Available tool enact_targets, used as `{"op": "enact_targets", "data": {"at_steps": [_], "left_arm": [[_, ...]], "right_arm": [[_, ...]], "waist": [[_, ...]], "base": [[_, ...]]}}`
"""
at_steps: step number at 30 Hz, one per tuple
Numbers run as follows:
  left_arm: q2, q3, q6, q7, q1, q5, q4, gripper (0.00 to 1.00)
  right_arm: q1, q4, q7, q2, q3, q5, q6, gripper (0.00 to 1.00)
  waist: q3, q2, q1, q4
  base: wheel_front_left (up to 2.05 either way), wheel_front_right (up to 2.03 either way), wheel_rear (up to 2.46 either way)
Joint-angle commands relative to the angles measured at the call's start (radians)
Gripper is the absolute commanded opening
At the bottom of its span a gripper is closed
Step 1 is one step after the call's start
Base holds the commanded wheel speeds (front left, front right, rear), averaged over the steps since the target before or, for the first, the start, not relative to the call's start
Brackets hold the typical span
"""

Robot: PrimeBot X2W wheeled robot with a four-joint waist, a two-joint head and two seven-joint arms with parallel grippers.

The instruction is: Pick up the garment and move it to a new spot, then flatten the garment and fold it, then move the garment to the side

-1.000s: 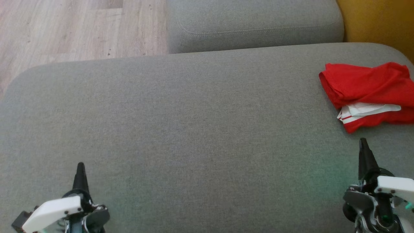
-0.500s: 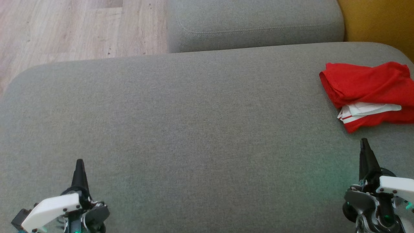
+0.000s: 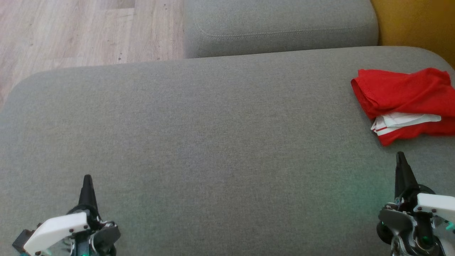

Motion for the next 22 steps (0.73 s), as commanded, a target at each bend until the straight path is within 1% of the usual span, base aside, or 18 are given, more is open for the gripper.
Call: {"op": "enact_targets", "data": {"at_steps": [1, 22], "left_arm": [[0.004, 0.04, -0.007, 0.006, -0.05, -0.005, -0.036, 0.0], [0.004, 0.041, -0.007, 0.007, -0.05, -0.004, -0.036, 0.0]], "right_arm": [[-0.056, -0.038, 0.005, -0.007, 0.02, 0.007, 0.007, 0.0], [-0.056, -0.038, 0.006, -0.007, 0.019, 0.006, 0.007, 0.0]], "waist": [[0.0, 0.0, 0.0, 0.0], [0.0, 0.0, 0.0, 0.0]], "base": [[0.0, 0.0, 0.0], [0.0, 0.0, 0.0]]}}
